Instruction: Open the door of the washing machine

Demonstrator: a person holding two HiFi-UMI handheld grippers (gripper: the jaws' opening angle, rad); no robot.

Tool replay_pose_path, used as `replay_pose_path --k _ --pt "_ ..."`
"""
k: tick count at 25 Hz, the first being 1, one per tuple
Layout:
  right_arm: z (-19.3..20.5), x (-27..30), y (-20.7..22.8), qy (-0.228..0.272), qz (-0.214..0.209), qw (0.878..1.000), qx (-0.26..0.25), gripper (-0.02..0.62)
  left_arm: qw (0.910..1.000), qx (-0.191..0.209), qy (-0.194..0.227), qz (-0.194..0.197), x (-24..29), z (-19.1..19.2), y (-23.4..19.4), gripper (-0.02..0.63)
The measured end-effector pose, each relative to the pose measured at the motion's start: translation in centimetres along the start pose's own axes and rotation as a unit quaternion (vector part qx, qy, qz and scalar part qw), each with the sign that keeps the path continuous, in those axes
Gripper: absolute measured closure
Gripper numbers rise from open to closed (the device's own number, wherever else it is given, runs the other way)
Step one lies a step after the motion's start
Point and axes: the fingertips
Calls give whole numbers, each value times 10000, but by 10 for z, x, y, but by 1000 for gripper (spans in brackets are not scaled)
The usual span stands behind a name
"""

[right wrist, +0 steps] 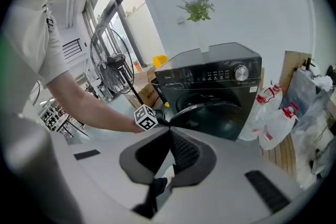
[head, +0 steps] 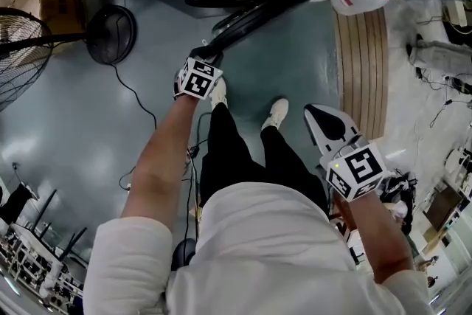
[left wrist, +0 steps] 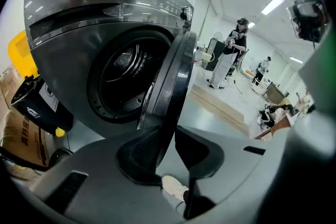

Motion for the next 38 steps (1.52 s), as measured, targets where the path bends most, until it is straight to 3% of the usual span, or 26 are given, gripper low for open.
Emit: replay_pose_path --k 24,38 --pt "63 -62 47 247 -161 9995 132 586 9949 -963 -251 -182 16 25 147 518" --pt "105 -113 89 552 258 9960 648 586 9881 -1479 -389 147 48 8 259 505"
Point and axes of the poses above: the fingertips, and each gripper's own axes: x forward along the fingers, y to its right, z out of its underside, and after that the axes turned 3 degrees about -y, right-handed
